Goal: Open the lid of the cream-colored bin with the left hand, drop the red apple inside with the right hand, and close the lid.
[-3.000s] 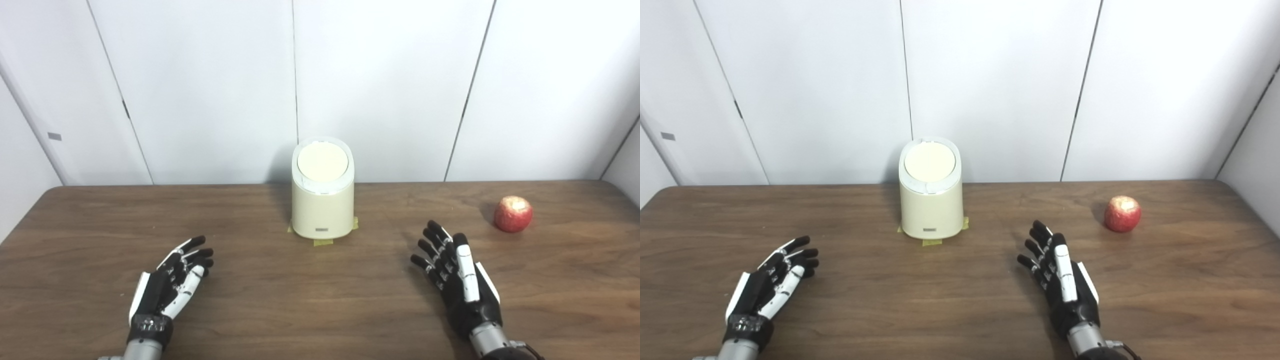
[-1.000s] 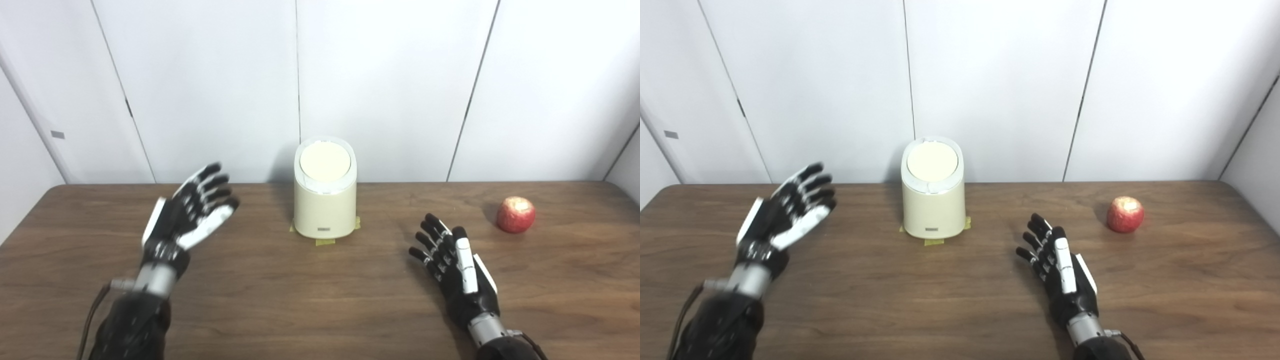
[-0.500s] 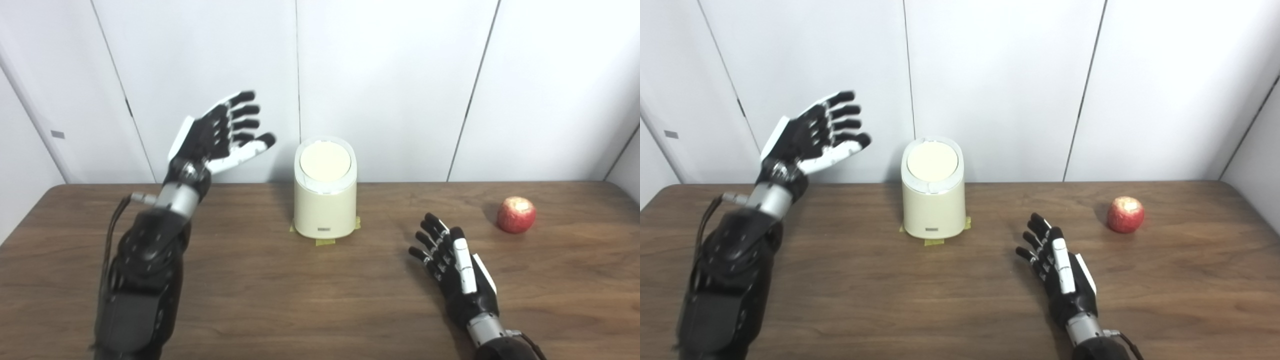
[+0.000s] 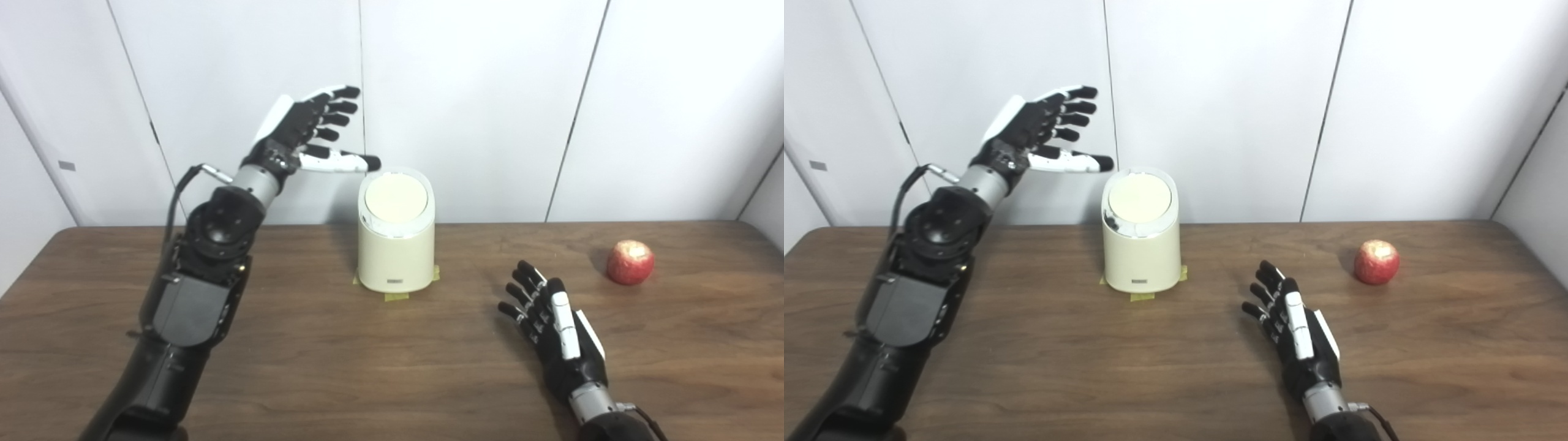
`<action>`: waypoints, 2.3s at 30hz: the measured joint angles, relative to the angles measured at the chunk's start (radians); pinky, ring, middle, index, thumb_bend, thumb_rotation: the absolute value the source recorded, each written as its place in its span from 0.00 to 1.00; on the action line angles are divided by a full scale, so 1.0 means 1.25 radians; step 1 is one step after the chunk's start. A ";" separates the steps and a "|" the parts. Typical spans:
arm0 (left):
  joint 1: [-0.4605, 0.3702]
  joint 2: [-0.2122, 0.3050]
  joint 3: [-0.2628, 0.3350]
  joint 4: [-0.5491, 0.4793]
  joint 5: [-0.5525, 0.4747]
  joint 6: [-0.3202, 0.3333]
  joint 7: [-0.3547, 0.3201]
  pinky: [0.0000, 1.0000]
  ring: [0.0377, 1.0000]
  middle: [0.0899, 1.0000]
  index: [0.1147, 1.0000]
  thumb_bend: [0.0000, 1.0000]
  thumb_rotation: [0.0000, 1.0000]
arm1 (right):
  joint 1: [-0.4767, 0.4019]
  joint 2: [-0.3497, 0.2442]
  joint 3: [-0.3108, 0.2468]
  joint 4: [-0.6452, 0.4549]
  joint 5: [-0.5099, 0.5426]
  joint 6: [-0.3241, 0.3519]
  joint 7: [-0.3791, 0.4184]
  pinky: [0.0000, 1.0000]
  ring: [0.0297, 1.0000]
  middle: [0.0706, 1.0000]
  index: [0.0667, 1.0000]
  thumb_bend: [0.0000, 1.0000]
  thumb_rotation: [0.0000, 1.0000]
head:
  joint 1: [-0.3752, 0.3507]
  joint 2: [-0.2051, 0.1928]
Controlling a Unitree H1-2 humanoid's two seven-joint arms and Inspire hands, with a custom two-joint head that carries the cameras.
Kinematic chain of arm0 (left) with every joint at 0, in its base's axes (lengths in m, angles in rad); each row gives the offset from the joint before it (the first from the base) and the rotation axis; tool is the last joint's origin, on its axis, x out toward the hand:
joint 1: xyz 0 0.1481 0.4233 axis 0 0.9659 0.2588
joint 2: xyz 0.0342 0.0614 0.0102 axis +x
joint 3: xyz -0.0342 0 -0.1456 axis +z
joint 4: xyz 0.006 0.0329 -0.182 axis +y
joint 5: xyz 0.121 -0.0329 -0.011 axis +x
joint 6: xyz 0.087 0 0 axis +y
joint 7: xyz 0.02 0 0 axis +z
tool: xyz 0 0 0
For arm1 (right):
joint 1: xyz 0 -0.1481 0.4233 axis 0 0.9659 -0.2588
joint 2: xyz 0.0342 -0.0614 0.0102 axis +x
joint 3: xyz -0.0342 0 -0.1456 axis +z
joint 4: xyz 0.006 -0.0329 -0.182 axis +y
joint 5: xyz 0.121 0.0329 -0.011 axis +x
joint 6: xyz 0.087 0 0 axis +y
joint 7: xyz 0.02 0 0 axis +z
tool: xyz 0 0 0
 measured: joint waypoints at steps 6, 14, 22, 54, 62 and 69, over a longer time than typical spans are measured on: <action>-0.041 0.003 -0.064 0.055 0.111 -0.036 0.000 0.74 0.84 0.87 0.88 0.93 0.13 | 0.000 0.003 0.001 0.000 -0.010 -0.001 -0.002 0.82 0.92 0.93 0.89 0.59 0.91 | 0.000 0.002; -0.060 -0.025 -0.104 0.128 0.228 -0.116 0.040 0.80 0.87 0.88 0.84 0.93 0.06 | -0.002 0.014 -0.001 -0.001 -0.011 -0.001 -0.004 0.80 0.91 0.93 0.89 0.58 0.91 | -0.011 0.002; -0.067 -0.037 -0.130 0.197 0.313 -0.196 0.079 0.78 0.86 0.87 0.82 0.93 0.04 | -0.003 0.017 0.000 0.000 -0.013 -0.001 -0.004 0.78 0.91 0.93 0.90 0.57 0.91 | -0.018 0.006; -0.046 -0.023 -0.170 0.237 0.516 -0.254 0.156 0.79 0.84 0.84 0.83 0.88 0.12 | -0.003 0.018 0.014 -0.001 -0.031 -0.003 -0.002 0.78 0.91 0.93 0.89 0.56 0.92 | -0.033 0.009; -0.046 -0.027 -0.170 0.239 0.515 -0.261 0.156 0.80 0.84 0.83 0.82 0.84 0.20 | -0.003 0.017 0.019 -0.002 -0.037 -0.003 -0.002 0.79 0.92 0.93 0.89 0.56 0.92 | -0.036 0.011; -0.046 -0.031 -0.168 0.239 0.513 -0.262 0.157 0.80 0.84 0.83 0.82 0.81 0.22 | -0.003 0.017 0.019 -0.002 -0.037 -0.003 -0.002 0.80 0.91 0.93 0.89 0.56 0.91 | -0.036 0.011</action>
